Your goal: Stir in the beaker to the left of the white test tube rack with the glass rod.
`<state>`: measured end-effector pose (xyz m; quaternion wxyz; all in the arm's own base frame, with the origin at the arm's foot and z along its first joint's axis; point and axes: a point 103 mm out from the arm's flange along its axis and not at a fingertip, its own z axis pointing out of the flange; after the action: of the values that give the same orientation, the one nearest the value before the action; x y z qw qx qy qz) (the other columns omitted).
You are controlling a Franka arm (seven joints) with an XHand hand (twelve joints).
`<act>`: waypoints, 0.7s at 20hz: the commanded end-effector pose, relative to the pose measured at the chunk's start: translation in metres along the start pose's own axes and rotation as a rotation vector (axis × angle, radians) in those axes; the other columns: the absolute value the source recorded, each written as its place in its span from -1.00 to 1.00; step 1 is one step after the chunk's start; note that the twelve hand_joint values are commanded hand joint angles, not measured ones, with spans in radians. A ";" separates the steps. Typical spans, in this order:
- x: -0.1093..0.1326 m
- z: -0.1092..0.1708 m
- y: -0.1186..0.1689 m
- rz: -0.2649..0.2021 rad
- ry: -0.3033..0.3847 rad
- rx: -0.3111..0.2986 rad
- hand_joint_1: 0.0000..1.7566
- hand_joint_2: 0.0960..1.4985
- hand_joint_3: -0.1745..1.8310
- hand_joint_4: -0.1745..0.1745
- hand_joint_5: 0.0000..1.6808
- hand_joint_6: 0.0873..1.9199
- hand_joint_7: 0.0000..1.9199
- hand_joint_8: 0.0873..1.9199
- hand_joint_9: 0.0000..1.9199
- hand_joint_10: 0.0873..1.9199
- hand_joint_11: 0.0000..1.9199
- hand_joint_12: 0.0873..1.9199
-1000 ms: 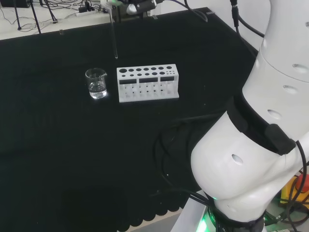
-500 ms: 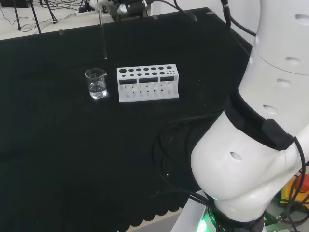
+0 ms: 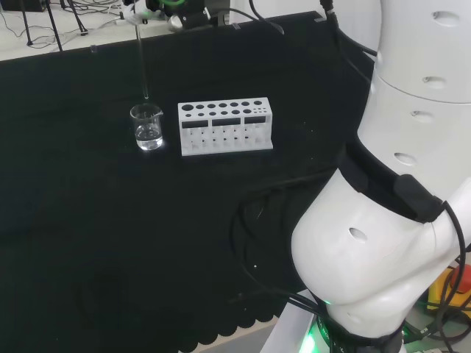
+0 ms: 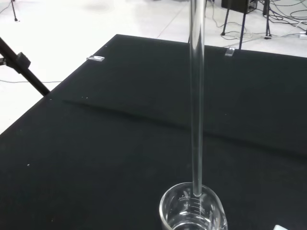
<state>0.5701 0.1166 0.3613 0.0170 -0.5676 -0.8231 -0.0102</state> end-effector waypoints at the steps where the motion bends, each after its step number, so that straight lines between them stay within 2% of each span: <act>1: 0.007 0.013 0.011 -0.028 0.006 -0.002 0.50 0.44 -1.00 -1.00 0.43 -0.68 0.28 -0.12 0.68 -0.31 0.66 -0.32; 14: -0.004 0.055 0.021 -0.031 0.008 0.046 0.50 0.44 -1.00 -1.00 0.42 -0.67 0.28 -0.10 0.68 -0.31 0.66 -0.32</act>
<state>0.5882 0.1247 0.3208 0.0297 -0.5541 -0.8319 0.0005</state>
